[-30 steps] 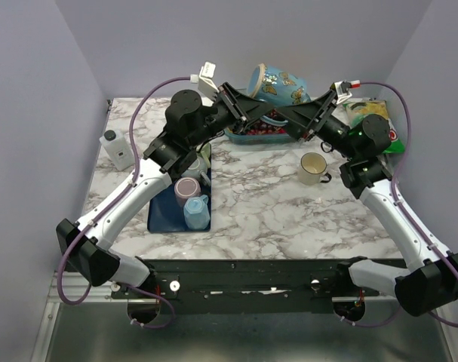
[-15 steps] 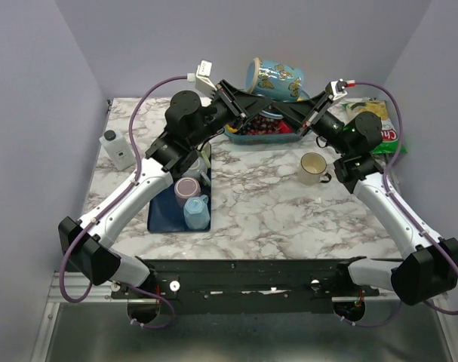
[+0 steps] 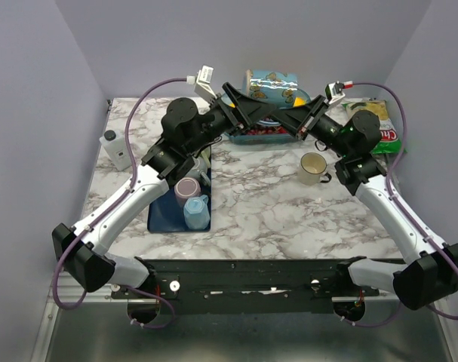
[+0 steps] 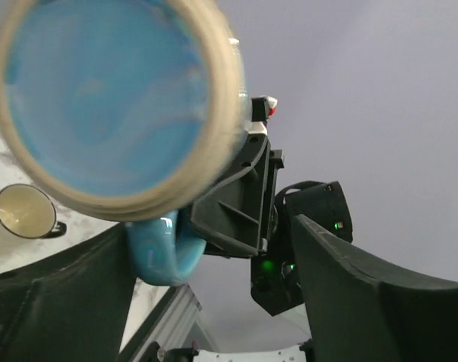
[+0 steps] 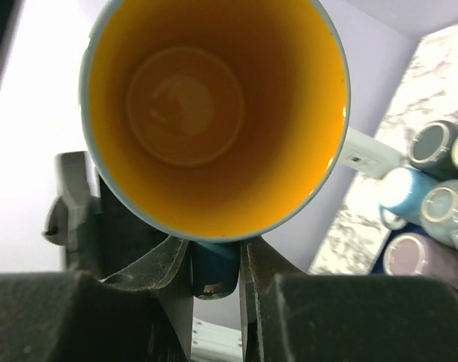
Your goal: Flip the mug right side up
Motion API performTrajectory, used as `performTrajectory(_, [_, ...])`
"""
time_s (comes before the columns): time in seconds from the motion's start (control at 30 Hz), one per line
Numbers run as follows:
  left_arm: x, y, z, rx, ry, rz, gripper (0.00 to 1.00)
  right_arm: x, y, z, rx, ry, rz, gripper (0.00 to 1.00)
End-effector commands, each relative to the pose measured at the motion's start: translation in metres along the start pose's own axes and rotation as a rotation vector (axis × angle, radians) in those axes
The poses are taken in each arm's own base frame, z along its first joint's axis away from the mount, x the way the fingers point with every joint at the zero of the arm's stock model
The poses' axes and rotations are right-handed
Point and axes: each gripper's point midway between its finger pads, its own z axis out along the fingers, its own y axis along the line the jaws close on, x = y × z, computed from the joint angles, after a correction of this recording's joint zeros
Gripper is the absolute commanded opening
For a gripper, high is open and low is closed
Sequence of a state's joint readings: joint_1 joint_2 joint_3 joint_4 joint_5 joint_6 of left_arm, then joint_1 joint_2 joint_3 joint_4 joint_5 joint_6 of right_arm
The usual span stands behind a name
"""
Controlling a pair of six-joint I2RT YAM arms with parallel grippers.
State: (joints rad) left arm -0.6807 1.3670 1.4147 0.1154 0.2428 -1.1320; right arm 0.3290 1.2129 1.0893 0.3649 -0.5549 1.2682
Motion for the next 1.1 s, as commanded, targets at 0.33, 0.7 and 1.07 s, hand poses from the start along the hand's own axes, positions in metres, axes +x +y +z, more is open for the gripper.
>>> performTrajectory(0.33, [-0.004,0.083,-0.072,-0.47,-0.009,0.287,0.99,-0.066,-0.011,-0.044,0.341,-0.227,-0.388,0.0])
performTrajectory(0.7, [0.005,0.117,-0.08,-0.591,0.053,0.328,0.99,-0.144,-0.122,-0.165,1.118,-0.304,-0.777,0.01])
performTrajectory(1.07, [0.014,0.134,-0.07,-0.607,0.111,0.324,0.99,-0.154,-0.208,-0.223,1.47,-0.262,-0.822,0.0])
